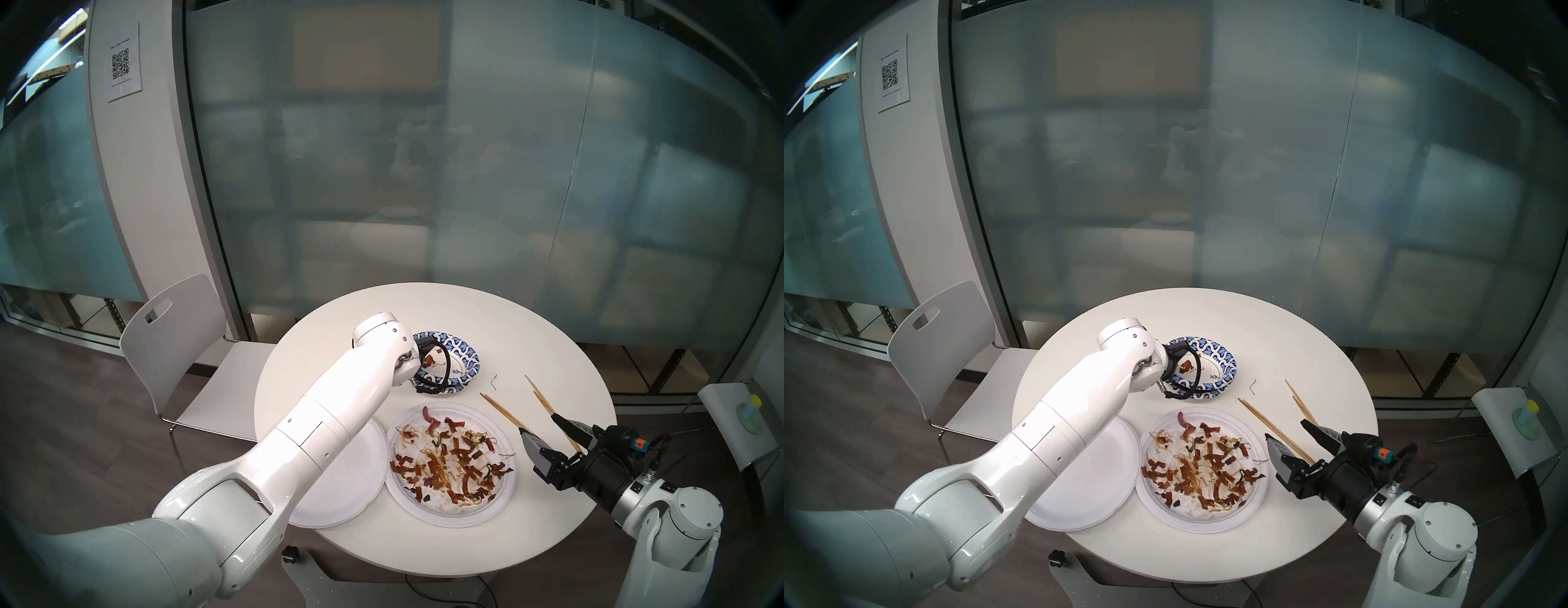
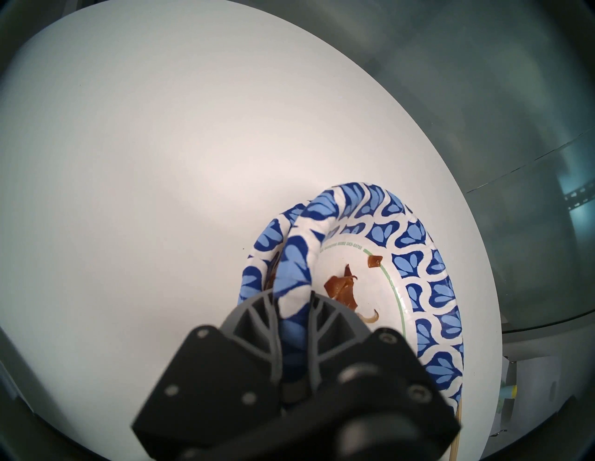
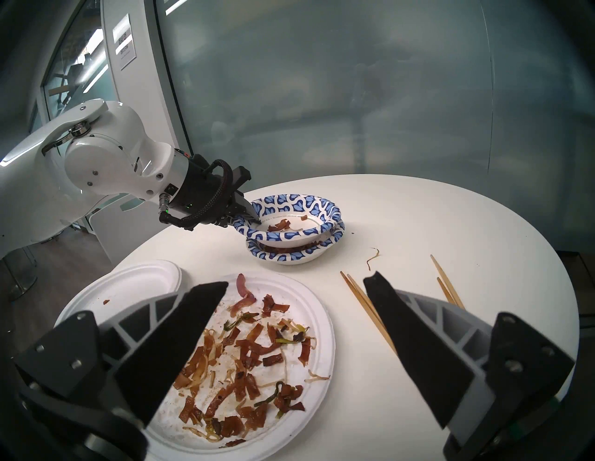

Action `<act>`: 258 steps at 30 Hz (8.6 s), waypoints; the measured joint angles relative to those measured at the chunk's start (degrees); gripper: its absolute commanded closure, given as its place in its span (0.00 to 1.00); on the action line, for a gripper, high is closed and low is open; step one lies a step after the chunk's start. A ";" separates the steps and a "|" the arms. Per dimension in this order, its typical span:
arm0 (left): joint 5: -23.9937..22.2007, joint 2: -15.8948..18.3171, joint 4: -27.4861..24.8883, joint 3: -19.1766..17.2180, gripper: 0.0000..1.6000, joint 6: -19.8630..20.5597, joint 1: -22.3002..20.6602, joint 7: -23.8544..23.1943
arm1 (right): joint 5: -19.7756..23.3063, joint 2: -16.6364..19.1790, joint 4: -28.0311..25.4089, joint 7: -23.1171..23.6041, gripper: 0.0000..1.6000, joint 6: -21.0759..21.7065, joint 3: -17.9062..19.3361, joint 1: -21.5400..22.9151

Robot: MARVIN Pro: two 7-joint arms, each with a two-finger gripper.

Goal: Stack the plates into one stack

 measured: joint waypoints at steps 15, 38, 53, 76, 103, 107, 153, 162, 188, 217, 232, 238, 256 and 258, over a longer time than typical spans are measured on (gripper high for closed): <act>0.44 -0.17 -0.11 0.32 0.53 0.60 -0.27 -0.52 | 0.00 0.00 0.00 0.00 0.00 0.00 0.00 0.00; -0.24 0.95 -0.69 -2.12 0.05 3.25 -0.76 1.25 | 0.00 0.00 0.00 0.00 0.00 0.00 0.00 0.00; -1.97 2.18 -1.42 -3.11 0.07 4.34 -0.17 1.82 | 0.00 0.00 0.00 -0.01 0.00 0.00 0.00 0.00; 0.99 -1.63 7.23 -2.95 0.26 -1.68 -1.90 0.04 | 0.00 0.00 0.00 -0.01 0.00 0.00 0.00 0.00; 2.00 -4.75 10.15 -1.53 0.31 -0.72 -3.88 0.50 | 0.00 0.00 0.00 -0.01 0.00 0.00 0.00 0.00; 2.20 -4.94 10.74 -1.33 0.44 -0.43 -3.95 0.73 | 0.00 0.00 0.00 -0.01 0.00 0.00 0.00 0.00; 4.09 -7.89 21.18 -1.35 0.76 -2.07 -7.75 -4.69 | 0.00 0.00 -0.01 -0.02 0.00 0.00 -0.02 0.00; 3.02 -7.34 20.58 -2.27 1.00 -0.75 -8.15 -3.62 | 0.00 0.00 -0.01 -0.02 0.00 0.00 -0.02 0.00; -0.25 -2.19 5.82 -5.30 1.00 0.49 -1.14 2.66 | 0.00 0.00 -0.01 -0.02 0.00 0.00 -0.01 0.00; -4.33 5.77 -14.76 -12.61 1.00 -3.46 11.20 3.92 | -0.02 0.01 0.01 0.00 0.00 0.00 0.00 0.01; -6.76 11.35 -25.67 -16.56 1.00 -1.34 17.02 6.75 | -0.18 0.13 0.03 0.26 0.00 -0.05 -0.28 0.00; -7.89 12.91 -29.80 -17.72 1.00 -0.46 19.57 7.85 | -0.94 1.16 -0.26 1.94 0.00 0.21 -2.63 0.00; -10.34 16.13 -38.58 -21.85 1.00 -0.08 25.50 8.65 | -3.64 -0.42 -2.17 3.78 0.00 6.26 -4.72 -4.19; -10.42 16.24 -38.72 -21.92 1.00 -0.06 25.64 8.59 | -3.27 -1.00 -2.57 3.86 0.00 6.74 -4.36 -5.11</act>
